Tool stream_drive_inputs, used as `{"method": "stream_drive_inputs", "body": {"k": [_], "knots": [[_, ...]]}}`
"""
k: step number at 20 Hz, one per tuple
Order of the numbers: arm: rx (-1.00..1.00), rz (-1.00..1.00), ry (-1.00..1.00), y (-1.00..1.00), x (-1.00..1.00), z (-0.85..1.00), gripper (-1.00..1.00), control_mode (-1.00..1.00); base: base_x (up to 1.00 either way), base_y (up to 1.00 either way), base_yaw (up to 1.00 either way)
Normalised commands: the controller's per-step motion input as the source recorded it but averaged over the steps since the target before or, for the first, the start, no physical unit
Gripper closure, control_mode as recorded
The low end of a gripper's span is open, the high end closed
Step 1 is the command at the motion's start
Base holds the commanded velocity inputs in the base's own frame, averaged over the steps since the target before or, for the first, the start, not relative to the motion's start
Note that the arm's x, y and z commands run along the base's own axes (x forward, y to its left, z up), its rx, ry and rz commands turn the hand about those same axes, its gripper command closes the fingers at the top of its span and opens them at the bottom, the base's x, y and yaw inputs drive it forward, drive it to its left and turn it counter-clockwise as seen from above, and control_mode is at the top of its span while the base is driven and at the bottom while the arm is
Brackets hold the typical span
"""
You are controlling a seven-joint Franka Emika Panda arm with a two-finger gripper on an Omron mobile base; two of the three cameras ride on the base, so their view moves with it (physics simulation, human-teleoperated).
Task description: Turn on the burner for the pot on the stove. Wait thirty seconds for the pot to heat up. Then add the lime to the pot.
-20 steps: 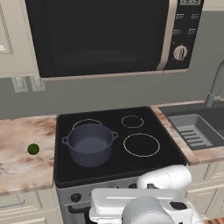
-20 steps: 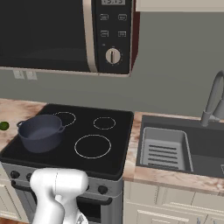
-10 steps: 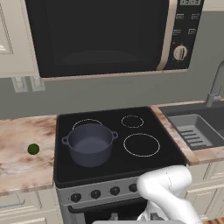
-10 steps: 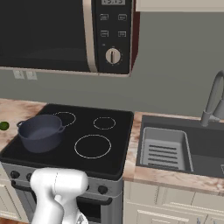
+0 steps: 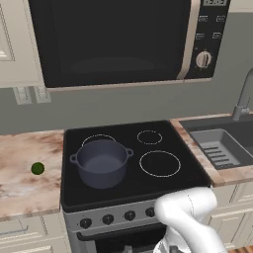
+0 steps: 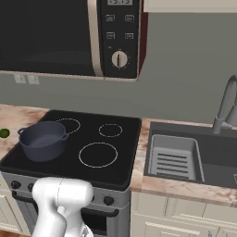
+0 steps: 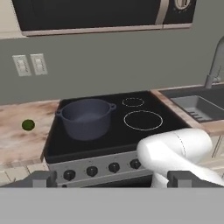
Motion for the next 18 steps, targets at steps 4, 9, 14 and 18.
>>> {"method": "stream_drive_inputs", "body": {"k": [4,9,14,18], "knots": [[-0.01,0.00,0.04,0.02,0.00,-0.15,-1.00,-1.00,0.00,0.00,0.00],[-0.04,0.00,0.10,-0.03,0.00,-0.46,-1.00,-1.00,0.00,0.00,0.00],[-0.14,0.05,-0.02,-0.05,0.00,-0.48,-1.00,-1.00,0.00,0.00,0.00],[-0.12,0.05,-0.01,0.00,0.29,-0.07,-1.00,-1.00,0.00,0.00,0.00]]}}
